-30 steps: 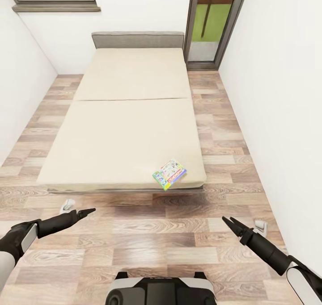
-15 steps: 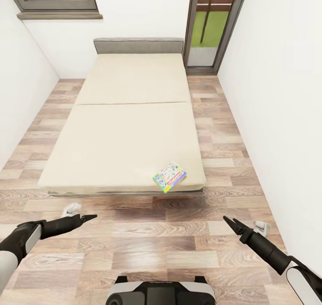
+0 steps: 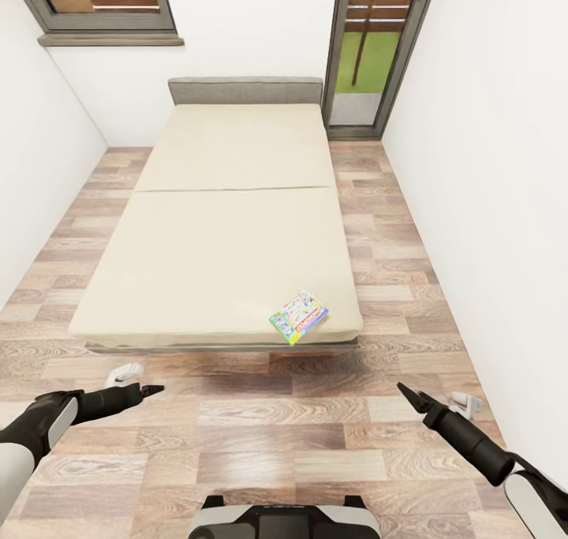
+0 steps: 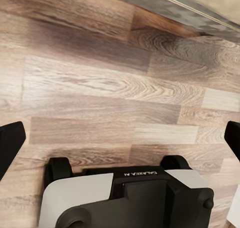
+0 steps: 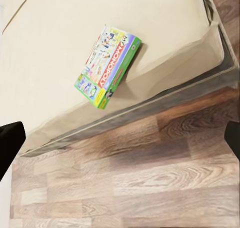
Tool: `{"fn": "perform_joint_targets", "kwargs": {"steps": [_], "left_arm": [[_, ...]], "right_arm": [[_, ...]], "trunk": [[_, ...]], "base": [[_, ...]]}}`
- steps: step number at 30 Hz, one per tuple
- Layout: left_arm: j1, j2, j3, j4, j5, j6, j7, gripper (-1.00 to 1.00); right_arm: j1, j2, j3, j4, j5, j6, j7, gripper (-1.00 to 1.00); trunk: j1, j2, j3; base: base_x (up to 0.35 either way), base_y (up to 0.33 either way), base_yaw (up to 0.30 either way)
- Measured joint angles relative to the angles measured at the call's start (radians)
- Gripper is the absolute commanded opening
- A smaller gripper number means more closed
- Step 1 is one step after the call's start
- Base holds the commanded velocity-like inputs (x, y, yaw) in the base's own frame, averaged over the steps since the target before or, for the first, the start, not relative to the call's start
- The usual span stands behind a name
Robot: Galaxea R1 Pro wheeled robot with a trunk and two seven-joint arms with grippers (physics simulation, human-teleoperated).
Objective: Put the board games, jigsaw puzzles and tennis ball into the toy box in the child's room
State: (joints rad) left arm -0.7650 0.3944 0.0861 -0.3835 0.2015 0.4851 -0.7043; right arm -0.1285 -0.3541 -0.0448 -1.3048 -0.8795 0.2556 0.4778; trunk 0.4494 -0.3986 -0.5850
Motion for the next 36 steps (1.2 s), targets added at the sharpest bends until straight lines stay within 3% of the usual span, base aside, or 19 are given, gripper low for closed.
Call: {"fn": "perform_joint_targets", "kwargs": {"steps": [7, 12, 16, 18, 24, 31, 36], "left_arm": [[0.000, -0.006, -0.007, 0.000, -0.001, 0.001, 0.013, 1.00], [0.000, -0.018, -0.055, 0.000, 0.000, 0.000, 0.017, 1.00], [0.000, -0.020, -0.089, 0.001, -0.003, -0.001, 0.018, 1.00], [0.000, -0.021, -0.100, 0.001, -0.004, -0.001, 0.018, 1.00], [0.000, -0.023, -0.103, 0.001, -0.005, -0.001, 0.055, 1.00], [0.000, -0.039, -0.103, 0.001, -0.005, -0.001, 0.192, 1.00], [0.000, -0.046, -0.102, 0.001, -0.005, -0.001, 0.236, 1.00]], "right_arm": [[-0.001, 0.000, 0.006, -0.002, 0.001, 0.002, -0.139, 1.00], [-0.003, 0.001, 0.008, -0.005, 0.000, 0.003, -0.205, 1.00], [-0.005, 0.015, 0.010, -0.009, -0.001, 0.006, -0.270, 1.00], [-0.008, 0.035, 0.012, -0.010, -0.001, 0.011, -0.330, 1.00], [-0.013, 0.057, 0.028, -0.012, 0.005, 0.016, -0.424, 1.00], [-0.019, 0.075, 0.038, -0.012, 0.105, 0.021, -0.502, 1.00], [-0.046, 0.122, 0.039, -0.010, 0.161, 0.026, -0.534, 1.00]], "trunk": [[0.000, 0.000, 0.012], [0.000, 0.000, 0.020], [0.000, 0.000, 0.027], [0.000, 0.000, 0.030], [0.000, 0.000, 0.040], [0.000, 0.000, 0.052], [0.000, 0.000, 0.060]], "base": [[0.000, 0.000, 0.000], [0.000, 0.000, 0.000], [0.000, 0.000, 0.000], [0.000, 0.000, 0.000], [0.000, 0.000, 0.000], [0.000, 0.000, 0.000], [0.000, 0.000, 0.000]]}}
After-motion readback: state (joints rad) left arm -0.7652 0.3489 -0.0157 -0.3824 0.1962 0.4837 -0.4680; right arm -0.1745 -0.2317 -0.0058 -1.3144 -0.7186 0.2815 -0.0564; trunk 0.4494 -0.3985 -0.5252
